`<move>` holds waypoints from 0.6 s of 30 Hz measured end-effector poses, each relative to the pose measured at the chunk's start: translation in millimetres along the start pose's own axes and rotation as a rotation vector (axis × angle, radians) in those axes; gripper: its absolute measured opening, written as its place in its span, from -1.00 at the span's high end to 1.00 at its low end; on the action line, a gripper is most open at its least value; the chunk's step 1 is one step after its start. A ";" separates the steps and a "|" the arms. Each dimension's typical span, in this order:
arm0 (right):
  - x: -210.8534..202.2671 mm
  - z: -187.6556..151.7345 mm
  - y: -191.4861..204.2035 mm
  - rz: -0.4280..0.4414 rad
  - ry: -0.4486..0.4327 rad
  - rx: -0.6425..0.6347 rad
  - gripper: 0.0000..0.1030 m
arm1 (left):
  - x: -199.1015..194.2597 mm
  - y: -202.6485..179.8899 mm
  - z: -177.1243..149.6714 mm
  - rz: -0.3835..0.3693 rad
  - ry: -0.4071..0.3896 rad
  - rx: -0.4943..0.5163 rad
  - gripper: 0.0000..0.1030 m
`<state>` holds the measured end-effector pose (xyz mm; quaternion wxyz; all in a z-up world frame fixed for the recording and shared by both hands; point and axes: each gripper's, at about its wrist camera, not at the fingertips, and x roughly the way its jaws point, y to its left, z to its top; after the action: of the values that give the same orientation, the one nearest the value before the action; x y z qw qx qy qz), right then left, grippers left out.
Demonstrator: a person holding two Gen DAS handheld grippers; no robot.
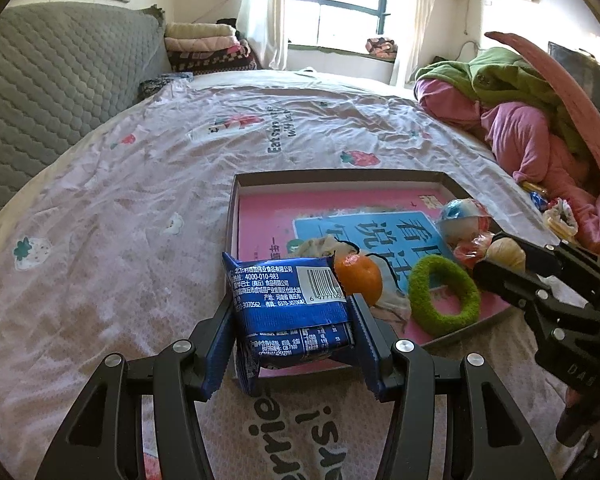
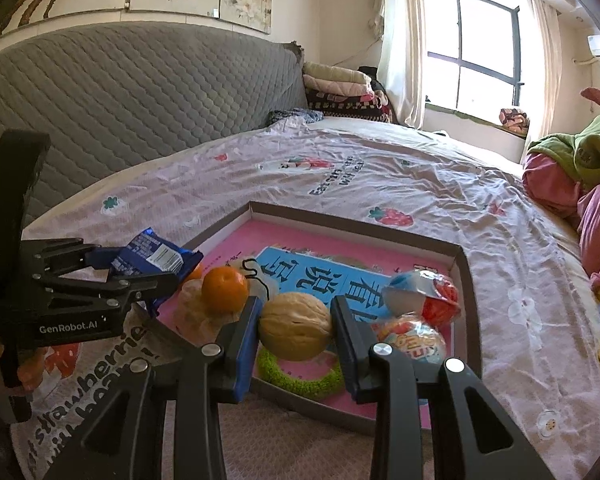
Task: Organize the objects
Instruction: 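Carry the blue packet in left gripper while right gripper carries the walnut over the tray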
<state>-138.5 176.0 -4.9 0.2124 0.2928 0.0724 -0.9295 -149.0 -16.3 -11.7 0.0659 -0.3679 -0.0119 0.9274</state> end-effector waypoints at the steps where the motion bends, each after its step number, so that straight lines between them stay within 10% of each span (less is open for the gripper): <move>1: 1.6 -0.5 -0.1 -0.001 0.002 0.000 0.30 | 1.6 0.0 0.2 0.000 -0.001 0.000 -0.08; 18: 25.9 -11.4 2.4 0.000 0.051 -0.009 0.30 | 27.3 -1.7 -0.6 -0.028 0.009 -0.014 -0.09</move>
<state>-150.7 167.7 -29.1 0.2118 0.3154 0.0821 -0.9214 -168.0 -11.1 -30.6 0.0763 -0.3724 -0.0230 0.9247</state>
